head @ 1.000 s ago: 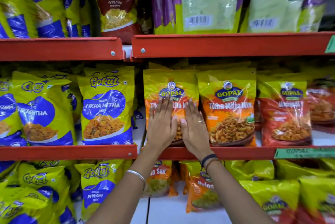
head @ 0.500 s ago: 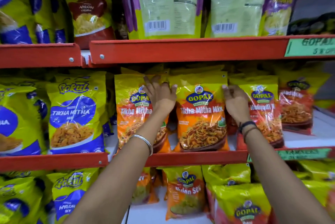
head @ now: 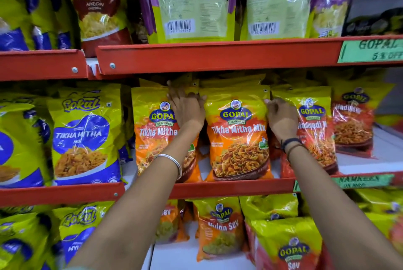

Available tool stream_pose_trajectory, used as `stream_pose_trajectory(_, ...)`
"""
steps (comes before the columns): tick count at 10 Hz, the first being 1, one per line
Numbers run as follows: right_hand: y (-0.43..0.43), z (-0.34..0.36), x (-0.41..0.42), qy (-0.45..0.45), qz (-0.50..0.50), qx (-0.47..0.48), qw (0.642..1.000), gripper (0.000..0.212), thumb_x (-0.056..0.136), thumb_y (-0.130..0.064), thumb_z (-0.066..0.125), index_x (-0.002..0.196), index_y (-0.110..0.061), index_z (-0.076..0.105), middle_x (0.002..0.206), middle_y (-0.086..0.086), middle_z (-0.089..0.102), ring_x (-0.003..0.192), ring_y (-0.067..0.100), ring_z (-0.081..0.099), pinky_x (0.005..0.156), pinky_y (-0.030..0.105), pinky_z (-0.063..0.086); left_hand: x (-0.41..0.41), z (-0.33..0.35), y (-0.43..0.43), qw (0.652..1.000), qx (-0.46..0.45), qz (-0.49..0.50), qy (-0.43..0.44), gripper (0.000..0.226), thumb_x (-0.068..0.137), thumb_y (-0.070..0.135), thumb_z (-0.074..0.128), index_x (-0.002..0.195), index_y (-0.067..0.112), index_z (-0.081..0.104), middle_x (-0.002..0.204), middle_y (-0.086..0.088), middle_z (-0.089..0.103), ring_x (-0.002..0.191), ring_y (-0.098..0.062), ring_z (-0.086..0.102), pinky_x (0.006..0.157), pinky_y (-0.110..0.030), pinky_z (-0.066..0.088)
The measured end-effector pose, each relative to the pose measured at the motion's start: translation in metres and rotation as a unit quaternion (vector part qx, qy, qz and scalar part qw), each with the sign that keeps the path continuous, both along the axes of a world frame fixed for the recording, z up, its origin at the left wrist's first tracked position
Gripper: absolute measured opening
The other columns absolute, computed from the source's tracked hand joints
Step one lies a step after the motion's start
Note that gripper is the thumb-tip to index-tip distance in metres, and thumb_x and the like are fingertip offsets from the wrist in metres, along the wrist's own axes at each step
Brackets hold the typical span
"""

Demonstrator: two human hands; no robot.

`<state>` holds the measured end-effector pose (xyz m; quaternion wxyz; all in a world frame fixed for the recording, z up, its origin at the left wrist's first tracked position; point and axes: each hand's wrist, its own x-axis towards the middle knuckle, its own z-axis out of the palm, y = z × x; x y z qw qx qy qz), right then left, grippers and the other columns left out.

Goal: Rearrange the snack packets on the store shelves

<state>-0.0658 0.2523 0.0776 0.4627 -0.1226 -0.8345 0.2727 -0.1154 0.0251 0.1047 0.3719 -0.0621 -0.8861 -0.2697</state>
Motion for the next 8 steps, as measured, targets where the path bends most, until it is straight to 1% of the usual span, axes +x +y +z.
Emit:
stream_pose_trajectory(1,-0.012,-0.018,0.021,0.089,-0.003,-0.011,0.996,0.038,0.101,-0.030,0.039,0.104,0.000,0.062,0.094,0.023,0.064,0.084,0.037,0.060,0.061,0.034,0.039,0.024,-0.021,0.003,0.993,0.013,-0.044,0.106,0.039,0.097,0.034,0.042,0.119,0.004,0.054,0.148,-0.025,0.033,0.147,-0.039,0.003,0.120,-0.053,0.003)
stream_pose_trajectory(2,-0.048,-0.057,0.045,0.120,0.045,0.035,0.991,0.037,0.101,-0.026,0.037,0.128,-0.006,0.052,0.130,0.013,0.058,0.123,0.029,0.050,0.103,0.043,0.042,0.057,-0.072,0.016,0.975,-0.095,-0.134,0.152,0.050,0.099,0.035,0.028,0.144,0.012,0.026,0.161,-0.002,0.003,0.146,-0.019,-0.018,0.121,-0.041,-0.009)
stream_pose_trajectory(3,-0.073,-0.102,0.052,0.084,0.098,0.121,0.984,0.049,0.100,-0.024,0.033,0.146,-0.007,0.033,0.155,0.005,0.030,0.147,0.017,0.020,0.121,0.034,0.017,0.068,-0.127,0.027,0.954,-0.205,-0.151,0.158,0.055,0.100,0.037,0.018,0.150,0.017,0.010,0.161,0.004,-0.013,0.147,-0.013,-0.016,0.121,-0.036,-0.002)
stream_pose_trajectory(4,-0.072,-0.122,0.049,0.011,0.071,0.146,0.987,0.056,0.099,-0.031,0.025,0.151,-0.009,0.021,0.161,0.004,0.014,0.150,0.014,0.003,0.121,0.039,0.013,0.069,-0.142,0.028,0.960,-0.200,-0.156,0.115,0.057,0.099,0.038,0.021,0.150,0.015,0.011,0.160,-0.001,0.003,0.147,-0.009,-0.013,0.120,-0.032,0.002)
stream_pose_trajectory(5,-0.069,-0.122,0.049,-0.024,0.052,0.163,0.985,0.058,0.099,-0.034,0.021,0.152,-0.011,0.016,0.162,0.003,0.011,0.151,0.014,0.003,0.122,0.039,0.012,0.071,-0.139,0.026,0.960,-0.209,-0.163,0.089,0.059,0.099,0.041,0.012,0.151,0.013,0.009,0.159,-0.003,0.003,0.147,-0.009,-0.013,0.119,-0.029,-0.003)
stream_pose_trajectory(6,-0.071,-0.120,0.049,-0.046,0.046,0.170,0.983,0.059,0.099,-0.036,0.020,0.152,-0.011,0.014,0.162,0.003,0.009,0.150,0.015,0.002,0.121,0.037,0.009,0.072,-0.137,0.026,0.960,-0.209,-0.169,0.073,0.059,0.099,0.041,0.014,0.151,0.012,0.009,0.159,-0.004,0.003,0.148,-0.012,-0.005,0.119,-0.031,0.002)
stream_pose_trajectory(7,-0.075,-0.114,0.060,-0.067,0.054,0.152,0.985,0.061,0.099,-0.039,0.016,0.153,-0.011,0.011,0.163,0.002,0.005,0.150,0.013,0.000,0.122,0.041,0.012,0.084,-0.129,0.020,0.958,-0.198,-0.203,0.042,0.061,0.098,0.039,0.022,0.150,0.014,0.004,0.159,-0.002,-0.002,0.148,-0.014,-0.004,0.122,-0.036,0.009)
stream_pose_trajectory(8,-0.094,-0.094,0.076,-0.006,0.072,0.123,0.990,0.061,0.099,-0.041,0.015,0.152,-0.012,0.006,0.162,0.002,0.002,0.150,0.014,0.000,0.123,0.043,0.011,0.097,-0.110,-0.006,0.961,-0.143,-0.232,0.051,0.062,0.098,0.039,0.020,0.148,0.018,-0.010,0.157,0.000,-0.017,0.145,-0.009,-0.019,0.121,-0.034,-0.003)
